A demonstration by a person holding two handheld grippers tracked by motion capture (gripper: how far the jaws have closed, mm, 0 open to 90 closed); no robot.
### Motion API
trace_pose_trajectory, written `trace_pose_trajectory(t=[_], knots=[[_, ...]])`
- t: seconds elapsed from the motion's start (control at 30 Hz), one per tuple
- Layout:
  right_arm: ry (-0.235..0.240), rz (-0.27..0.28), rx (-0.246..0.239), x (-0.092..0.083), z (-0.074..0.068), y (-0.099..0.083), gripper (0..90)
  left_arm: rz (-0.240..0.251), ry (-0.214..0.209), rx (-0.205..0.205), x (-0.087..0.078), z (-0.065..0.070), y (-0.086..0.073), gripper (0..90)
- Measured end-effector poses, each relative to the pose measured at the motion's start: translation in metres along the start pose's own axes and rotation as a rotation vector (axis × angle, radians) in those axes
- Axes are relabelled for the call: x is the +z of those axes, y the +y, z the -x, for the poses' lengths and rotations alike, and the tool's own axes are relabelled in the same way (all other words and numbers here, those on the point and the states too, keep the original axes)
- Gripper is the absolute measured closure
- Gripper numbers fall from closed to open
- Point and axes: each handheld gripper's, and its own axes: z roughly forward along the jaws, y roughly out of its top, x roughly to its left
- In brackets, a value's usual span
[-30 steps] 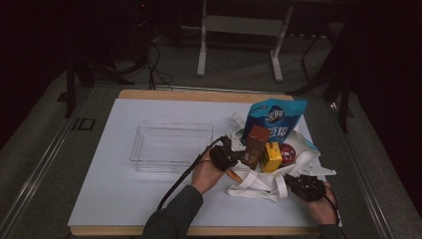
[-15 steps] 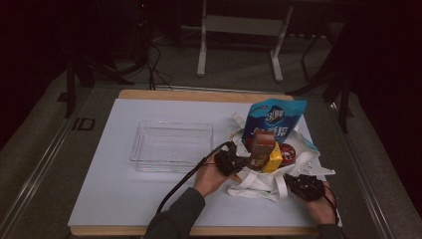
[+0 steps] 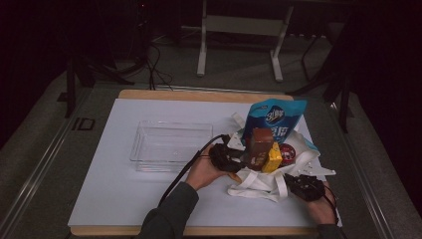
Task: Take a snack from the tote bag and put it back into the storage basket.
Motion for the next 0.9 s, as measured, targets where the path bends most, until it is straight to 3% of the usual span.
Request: trace_pose_trajectory(t=[0.17,0.27,0.4,0.43,0.5,0.9], knots=[[0.005,0.003,0.007,0.0,0.001,-0.001,81.4,0.002,-0.006,0.007,-0.007,-0.003,0.007,52.2],[0.006,0.006,0.009,0.0,0.001,-0.001,80.7,0.061,-0.007,0.007,-0.016,-0.007,0.014,46.8],[0.008,0.008,0.011,0.001,0.001,-0.001,80.4,0.089,-0.024,0.024,-0.023,-0.012,0.019,39.5],[0.011,0.008,0.013,0.001,0.001,-0.002,80.4,0.114,-0.062,0.023,-0.026,-0.015,0.021,37.2],[0.013,0.01,0.014,0.001,0.001,-0.002,80.4,0.136,-0.076,0.021,-0.029,-0.018,0.024,33.8],[0.019,0.015,0.018,0.001,0.002,-0.002,80.4,0.219,-0.107,0.036,-0.03,-0.03,0.041,19.3]])
